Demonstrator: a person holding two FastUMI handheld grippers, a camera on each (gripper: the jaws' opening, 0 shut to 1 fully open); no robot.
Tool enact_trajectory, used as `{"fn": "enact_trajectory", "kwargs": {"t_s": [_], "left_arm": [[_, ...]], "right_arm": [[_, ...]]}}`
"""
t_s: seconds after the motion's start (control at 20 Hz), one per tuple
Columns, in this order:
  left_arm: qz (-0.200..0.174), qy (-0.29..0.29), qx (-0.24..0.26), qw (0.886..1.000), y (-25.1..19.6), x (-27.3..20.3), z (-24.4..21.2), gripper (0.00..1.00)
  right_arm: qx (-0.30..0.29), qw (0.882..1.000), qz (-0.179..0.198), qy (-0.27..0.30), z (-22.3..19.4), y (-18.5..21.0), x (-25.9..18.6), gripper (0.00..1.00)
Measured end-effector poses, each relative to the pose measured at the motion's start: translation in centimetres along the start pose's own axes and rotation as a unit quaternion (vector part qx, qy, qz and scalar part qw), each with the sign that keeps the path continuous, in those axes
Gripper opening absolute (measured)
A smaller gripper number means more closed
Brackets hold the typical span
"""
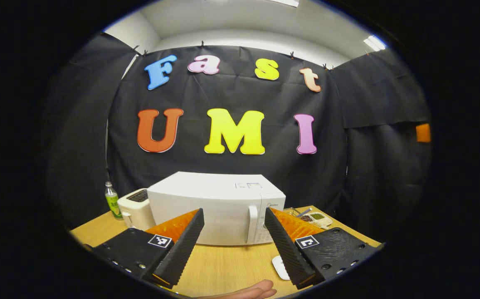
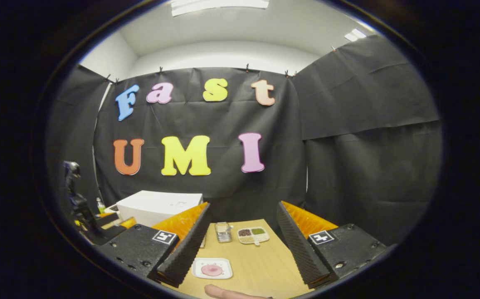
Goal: Open the microwave oven with the left hand, put the food in, and close the microwave oven.
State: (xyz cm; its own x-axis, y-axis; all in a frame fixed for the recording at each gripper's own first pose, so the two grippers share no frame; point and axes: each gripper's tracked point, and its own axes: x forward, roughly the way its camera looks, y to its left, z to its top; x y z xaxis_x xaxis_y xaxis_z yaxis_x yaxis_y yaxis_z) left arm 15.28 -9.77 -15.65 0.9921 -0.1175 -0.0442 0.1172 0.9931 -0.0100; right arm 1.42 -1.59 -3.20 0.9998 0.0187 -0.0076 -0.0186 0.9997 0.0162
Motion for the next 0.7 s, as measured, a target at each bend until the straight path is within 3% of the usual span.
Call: {"fn": "enact_trajectory", "kwargs": {"t_s": [0.4, 0.7], "left_arm": [[-0.008, 0.034, -0.019, 0.999, -2.5, 9.9, -8.2, 0.92], [0.006, 0.042, -0.013, 0.999, -3.4, 14.3, -11.0, 0.89]], "right_arm": [[0.005, 1.000, 0.001, -0.030, -0.7, -2.9, -0.3, 0.96], [-0.012, 0.999, 0.012, -0.026, -3.1, -4.6, -0.4, 0.96]]}}
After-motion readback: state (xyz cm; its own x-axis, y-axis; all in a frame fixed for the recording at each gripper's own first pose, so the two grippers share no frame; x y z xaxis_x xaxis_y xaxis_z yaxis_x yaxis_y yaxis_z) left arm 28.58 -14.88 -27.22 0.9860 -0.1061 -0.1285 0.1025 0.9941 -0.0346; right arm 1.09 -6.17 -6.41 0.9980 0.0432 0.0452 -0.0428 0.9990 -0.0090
